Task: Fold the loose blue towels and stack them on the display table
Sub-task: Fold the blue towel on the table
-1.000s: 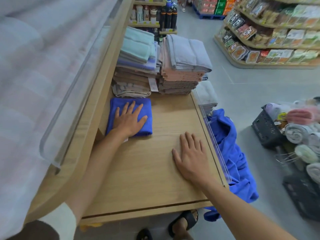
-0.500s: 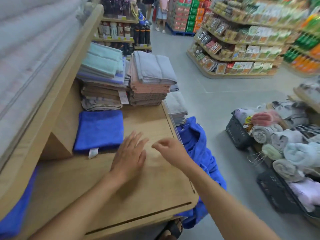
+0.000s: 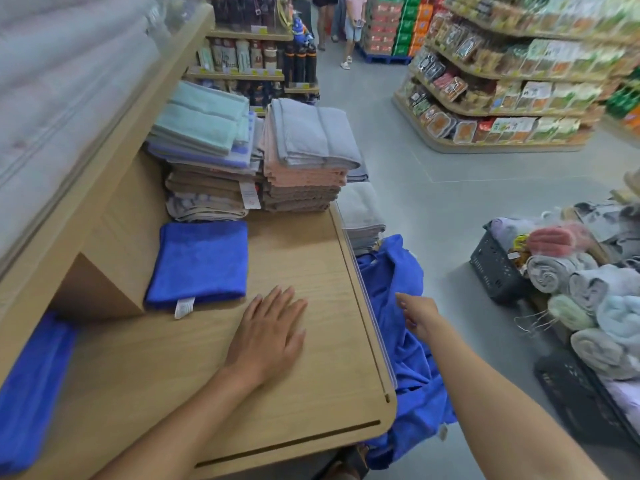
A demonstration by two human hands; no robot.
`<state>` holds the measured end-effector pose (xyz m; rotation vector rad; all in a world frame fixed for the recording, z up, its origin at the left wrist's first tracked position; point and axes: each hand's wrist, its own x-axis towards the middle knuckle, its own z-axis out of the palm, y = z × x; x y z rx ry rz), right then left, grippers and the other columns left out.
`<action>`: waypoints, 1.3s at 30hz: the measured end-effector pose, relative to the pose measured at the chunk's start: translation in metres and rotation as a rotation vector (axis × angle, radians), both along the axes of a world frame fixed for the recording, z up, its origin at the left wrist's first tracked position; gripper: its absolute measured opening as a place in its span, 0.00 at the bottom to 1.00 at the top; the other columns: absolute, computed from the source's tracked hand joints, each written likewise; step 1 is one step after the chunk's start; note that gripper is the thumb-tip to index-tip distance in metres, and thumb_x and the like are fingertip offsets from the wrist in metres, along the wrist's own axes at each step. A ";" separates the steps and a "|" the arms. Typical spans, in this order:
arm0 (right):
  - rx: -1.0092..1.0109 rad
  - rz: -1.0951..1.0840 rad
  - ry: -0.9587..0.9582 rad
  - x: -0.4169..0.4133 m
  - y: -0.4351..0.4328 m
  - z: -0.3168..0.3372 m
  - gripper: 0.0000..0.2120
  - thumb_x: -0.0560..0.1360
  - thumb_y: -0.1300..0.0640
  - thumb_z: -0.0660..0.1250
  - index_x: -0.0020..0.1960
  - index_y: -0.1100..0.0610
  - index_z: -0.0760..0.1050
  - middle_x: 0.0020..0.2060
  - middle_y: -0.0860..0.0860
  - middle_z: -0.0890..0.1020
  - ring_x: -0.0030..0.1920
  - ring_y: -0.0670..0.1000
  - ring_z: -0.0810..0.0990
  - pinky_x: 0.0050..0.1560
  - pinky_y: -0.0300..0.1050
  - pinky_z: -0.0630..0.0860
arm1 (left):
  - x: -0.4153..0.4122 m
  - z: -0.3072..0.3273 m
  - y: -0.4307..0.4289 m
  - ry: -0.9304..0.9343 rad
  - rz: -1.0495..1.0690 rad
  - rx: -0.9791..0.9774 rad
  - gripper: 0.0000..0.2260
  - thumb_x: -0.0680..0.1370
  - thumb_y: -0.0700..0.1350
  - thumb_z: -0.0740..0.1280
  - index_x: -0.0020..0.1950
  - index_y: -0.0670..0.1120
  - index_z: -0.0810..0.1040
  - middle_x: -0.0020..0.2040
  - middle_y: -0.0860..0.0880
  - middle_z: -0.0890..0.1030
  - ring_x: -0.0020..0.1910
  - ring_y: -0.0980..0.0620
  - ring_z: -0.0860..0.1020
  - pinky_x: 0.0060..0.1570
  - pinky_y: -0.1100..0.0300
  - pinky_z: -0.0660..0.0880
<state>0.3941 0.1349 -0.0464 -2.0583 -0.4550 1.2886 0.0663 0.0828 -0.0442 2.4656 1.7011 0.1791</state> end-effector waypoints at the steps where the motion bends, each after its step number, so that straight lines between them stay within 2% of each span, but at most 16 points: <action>1: -0.017 0.016 -0.005 0.002 0.000 -0.001 0.09 0.77 0.58 0.72 0.47 0.59 0.72 0.34 0.55 0.69 0.31 0.50 0.64 0.31 0.43 0.60 | 0.000 0.000 -0.001 0.004 -0.001 0.001 0.27 0.81 0.62 0.48 0.80 0.60 0.57 0.82 0.55 0.56 0.82 0.54 0.50 0.80 0.49 0.47; 4: 0.024 0.059 -0.079 0.005 -0.001 -0.006 0.15 0.76 0.54 0.75 0.54 0.58 0.71 0.39 0.55 0.74 0.39 0.54 0.76 0.39 0.48 0.72 | 0.001 0.001 -0.002 -0.013 0.008 0.022 0.27 0.81 0.63 0.48 0.81 0.59 0.57 0.82 0.55 0.56 0.82 0.55 0.50 0.80 0.50 0.47; 6: 0.030 0.056 -0.071 0.003 0.000 -0.012 0.13 0.76 0.55 0.75 0.49 0.55 0.70 0.42 0.54 0.78 0.42 0.55 0.80 0.43 0.49 0.76 | 0.001 0.002 0.000 -0.026 0.004 0.025 0.27 0.81 0.63 0.48 0.80 0.59 0.58 0.82 0.55 0.56 0.82 0.55 0.50 0.80 0.51 0.46; 9: 0.048 0.065 -0.154 0.004 0.000 -0.022 0.13 0.76 0.58 0.74 0.37 0.57 0.71 0.31 0.54 0.74 0.31 0.54 0.72 0.35 0.46 0.69 | 0.002 0.002 -0.002 -0.018 0.004 0.031 0.27 0.81 0.63 0.48 0.81 0.60 0.57 0.82 0.56 0.55 0.82 0.55 0.50 0.80 0.51 0.46; 12: 0.128 0.022 -0.132 0.008 -0.006 -0.022 0.16 0.75 0.57 0.73 0.35 0.58 0.69 0.30 0.54 0.71 0.34 0.53 0.69 0.37 0.46 0.67 | 0.000 0.002 -0.002 -0.030 0.003 0.029 0.27 0.82 0.63 0.48 0.81 0.60 0.57 0.82 0.56 0.55 0.81 0.56 0.49 0.80 0.51 0.46; 14: 0.201 0.018 -0.103 0.012 -0.012 -0.013 0.15 0.76 0.54 0.72 0.37 0.56 0.69 0.33 0.54 0.70 0.36 0.53 0.69 0.38 0.48 0.67 | 0.000 0.001 -0.001 -0.046 0.006 0.045 0.26 0.81 0.63 0.49 0.80 0.60 0.59 0.82 0.56 0.57 0.81 0.56 0.51 0.80 0.51 0.47; 17: 0.281 -0.031 0.065 0.014 -0.027 0.015 0.11 0.79 0.48 0.69 0.52 0.57 0.79 0.43 0.52 0.84 0.44 0.53 0.82 0.45 0.48 0.78 | 0.000 0.001 -0.002 -0.073 -0.003 0.049 0.26 0.81 0.64 0.50 0.80 0.60 0.59 0.82 0.56 0.58 0.81 0.55 0.53 0.79 0.51 0.48; 20: 0.354 -0.111 0.249 0.012 -0.051 0.052 0.14 0.79 0.49 0.70 0.60 0.56 0.80 0.44 0.52 0.88 0.44 0.50 0.86 0.39 0.44 0.80 | -0.001 0.001 -0.002 -0.097 -0.013 0.055 0.27 0.81 0.63 0.51 0.79 0.59 0.62 0.81 0.56 0.60 0.81 0.55 0.54 0.79 0.52 0.48; 22: 0.403 -0.133 0.352 0.010 -0.069 0.076 0.19 0.78 0.50 0.70 0.64 0.59 0.79 0.52 0.57 0.87 0.55 0.56 0.85 0.54 0.52 0.81 | -0.001 0.007 -0.004 -0.175 -0.012 0.051 0.23 0.80 0.61 0.56 0.75 0.58 0.69 0.78 0.57 0.66 0.79 0.55 0.59 0.79 0.53 0.51; 24: 0.446 -0.136 0.392 0.005 -0.089 0.105 0.21 0.79 0.50 0.69 0.66 0.62 0.79 0.57 0.61 0.85 0.59 0.59 0.83 0.64 0.56 0.77 | 0.006 0.018 -0.011 -0.377 -0.011 0.070 0.15 0.79 0.55 0.63 0.64 0.57 0.77 0.67 0.58 0.76 0.70 0.57 0.70 0.73 0.54 0.64; 26: 0.500 -0.112 0.430 -0.004 -0.105 0.134 0.22 0.79 0.51 0.68 0.68 0.64 0.77 0.59 0.62 0.84 0.59 0.59 0.82 0.64 0.55 0.74 | 0.024 0.037 -0.026 -0.583 -0.033 0.063 0.07 0.78 0.55 0.64 0.52 0.56 0.80 0.53 0.60 0.79 0.55 0.61 0.75 0.58 0.55 0.75; 28: 0.569 -0.118 0.453 -0.015 -0.118 0.162 0.24 0.80 0.52 0.66 0.70 0.67 0.74 0.59 0.64 0.80 0.59 0.61 0.79 0.63 0.54 0.73 | 0.055 0.059 -0.047 -0.692 -0.119 -0.048 0.10 0.78 0.59 0.63 0.47 0.55 0.79 0.45 0.60 0.79 0.47 0.61 0.76 0.49 0.55 0.76; 32: 0.730 -0.062 0.433 -0.042 -0.135 0.219 0.09 0.81 0.54 0.66 0.54 0.60 0.80 0.38 0.53 0.84 0.36 0.50 0.83 0.37 0.39 0.79 | 0.105 0.089 -0.088 -0.755 -0.250 -0.263 0.15 0.70 0.71 0.67 0.50 0.65 0.77 0.48 0.66 0.80 0.48 0.64 0.77 0.45 0.68 0.72; 33: 0.775 -0.041 0.418 -0.048 -0.138 0.232 0.07 0.81 0.55 0.67 0.52 0.59 0.79 0.36 0.52 0.83 0.34 0.49 0.83 0.35 0.39 0.79 | 0.111 0.093 -0.096 -0.805 -0.238 -0.317 0.16 0.69 0.71 0.69 0.51 0.65 0.76 0.48 0.65 0.80 0.47 0.64 0.78 0.45 0.68 0.73; 36: 0.924 0.035 0.313 -0.067 -0.140 0.271 0.07 0.80 0.57 0.69 0.55 0.60 0.77 0.37 0.54 0.83 0.35 0.51 0.83 0.36 0.41 0.80 | 0.115 0.107 -0.106 -1.045 -0.118 -0.454 0.15 0.74 0.63 0.69 0.48 0.52 0.78 0.40 0.57 0.82 0.38 0.56 0.79 0.42 0.54 0.76; 39: 1.020 0.058 0.040 -0.083 -0.129 0.312 0.12 0.77 0.55 0.71 0.56 0.60 0.75 0.37 0.53 0.81 0.34 0.51 0.82 0.33 0.43 0.79 | 0.097 0.128 -0.106 -1.301 -0.097 -0.559 0.22 0.78 0.57 0.65 0.49 0.36 0.76 0.41 0.47 0.75 0.41 0.51 0.71 0.44 0.51 0.68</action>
